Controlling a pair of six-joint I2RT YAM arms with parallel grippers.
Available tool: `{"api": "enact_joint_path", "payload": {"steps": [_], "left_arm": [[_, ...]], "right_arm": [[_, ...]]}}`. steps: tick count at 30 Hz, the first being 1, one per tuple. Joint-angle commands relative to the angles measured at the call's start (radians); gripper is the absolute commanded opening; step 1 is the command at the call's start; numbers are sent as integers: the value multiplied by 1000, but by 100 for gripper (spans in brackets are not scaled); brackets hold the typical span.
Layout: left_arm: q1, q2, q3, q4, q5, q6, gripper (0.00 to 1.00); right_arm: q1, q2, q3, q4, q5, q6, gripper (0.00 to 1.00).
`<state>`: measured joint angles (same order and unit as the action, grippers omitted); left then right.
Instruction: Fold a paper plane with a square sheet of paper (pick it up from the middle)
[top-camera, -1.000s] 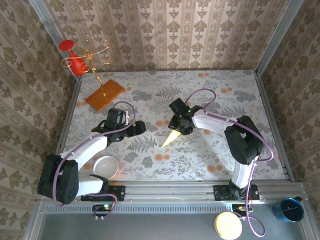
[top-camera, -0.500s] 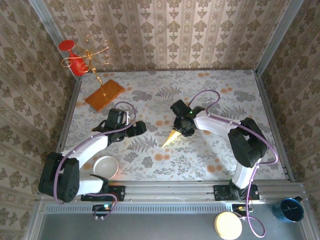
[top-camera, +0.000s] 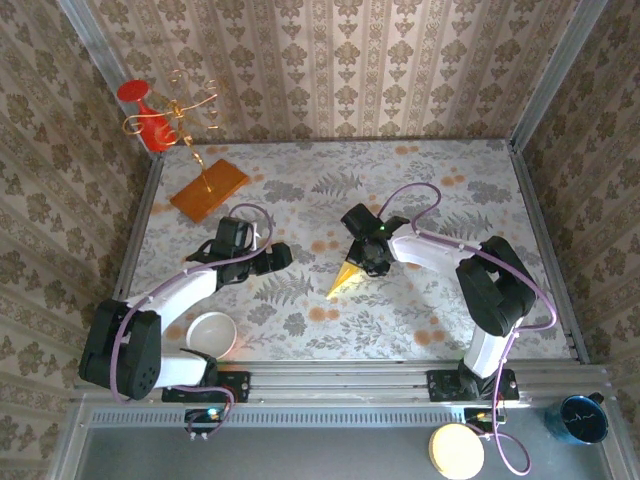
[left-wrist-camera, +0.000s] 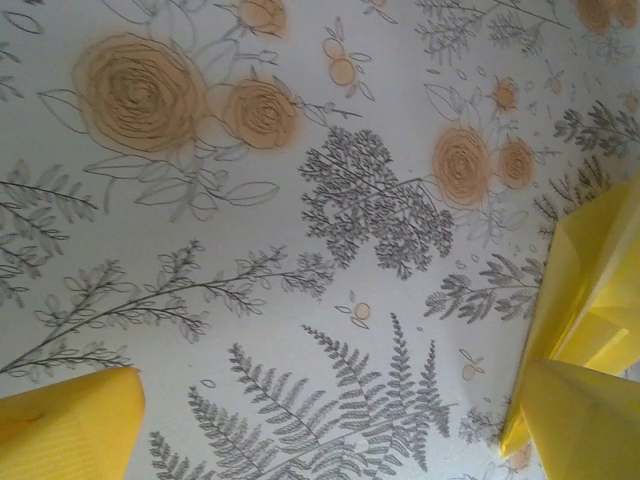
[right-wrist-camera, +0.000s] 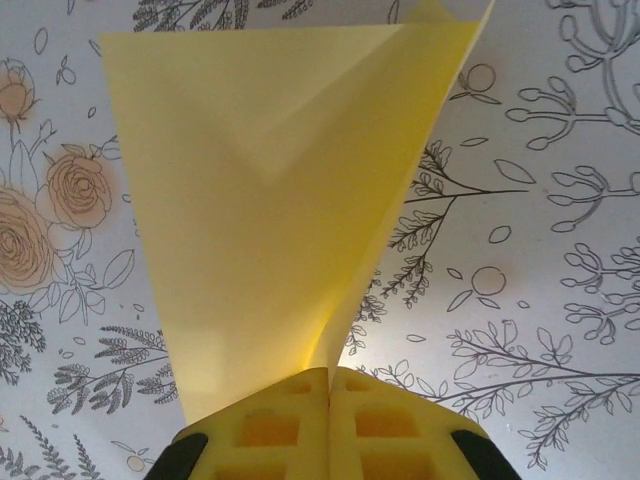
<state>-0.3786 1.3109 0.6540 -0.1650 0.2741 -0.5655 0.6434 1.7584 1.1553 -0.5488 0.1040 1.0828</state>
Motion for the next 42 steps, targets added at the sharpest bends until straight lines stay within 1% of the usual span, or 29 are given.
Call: {"api": "enact_joint_path", "payload": {"steps": [1, 3, 5, 7, 11, 13, 16, 17, 20, 22, 27, 32, 36, 37, 39, 42], "left_arm": [[25, -31, -7, -9, -37, -22, 97], [45, -50, -20, -12, -47, -42, 97], [70, -71, -38, -10, -47, -62, 97], [91, -91, -53, -2, -37, -75, 96], [106, -131, -77, 43, 10, -77, 96], [105, -140, -86, 67, 24, -84, 96], [103, -134, -88, 88, 55, -91, 96], [101, -128, -89, 97, 69, -94, 96], [85, -103, -86, 114, 98, -97, 95], [66, -84, -78, 112, 103, -97, 95], [5, -30, -63, 127, 105, -120, 92], [-50, 40, -44, 141, 109, -155, 84], [-69, 98, -19, 188, 151, -171, 79], [-105, 116, -7, 189, 157, -171, 78], [-123, 143, 18, 189, 161, -168, 76], [-143, 183, 47, 189, 167, -167, 67]], "right_arm": [[15, -55, 22, -26, 75, -77, 1], [21, -71, 51, -5, 68, -166, 0], [28, -86, 81, 49, 22, -276, 0], [28, -95, 94, 117, -71, -374, 0], [26, -95, 67, 277, -267, -495, 1], [16, -77, 18, 376, -360, -493, 1], [-16, -32, -58, 541, -529, -422, 1], [-24, -18, -80, 589, -569, -401, 2], [-44, 17, -131, 680, -628, -360, 2], [-58, 38, -161, 727, -651, -337, 2], [-95, 88, -206, 756, -681, -326, 3], [-125, 84, -247, 762, -672, -331, 3], [-133, 87, -252, 751, -676, -340, 4], [-133, 89, -250, 746, -678, -342, 4], [-132, 93, -250, 746, -676, -344, 3], [-135, 98, -253, 746, -676, -342, 3]]}}
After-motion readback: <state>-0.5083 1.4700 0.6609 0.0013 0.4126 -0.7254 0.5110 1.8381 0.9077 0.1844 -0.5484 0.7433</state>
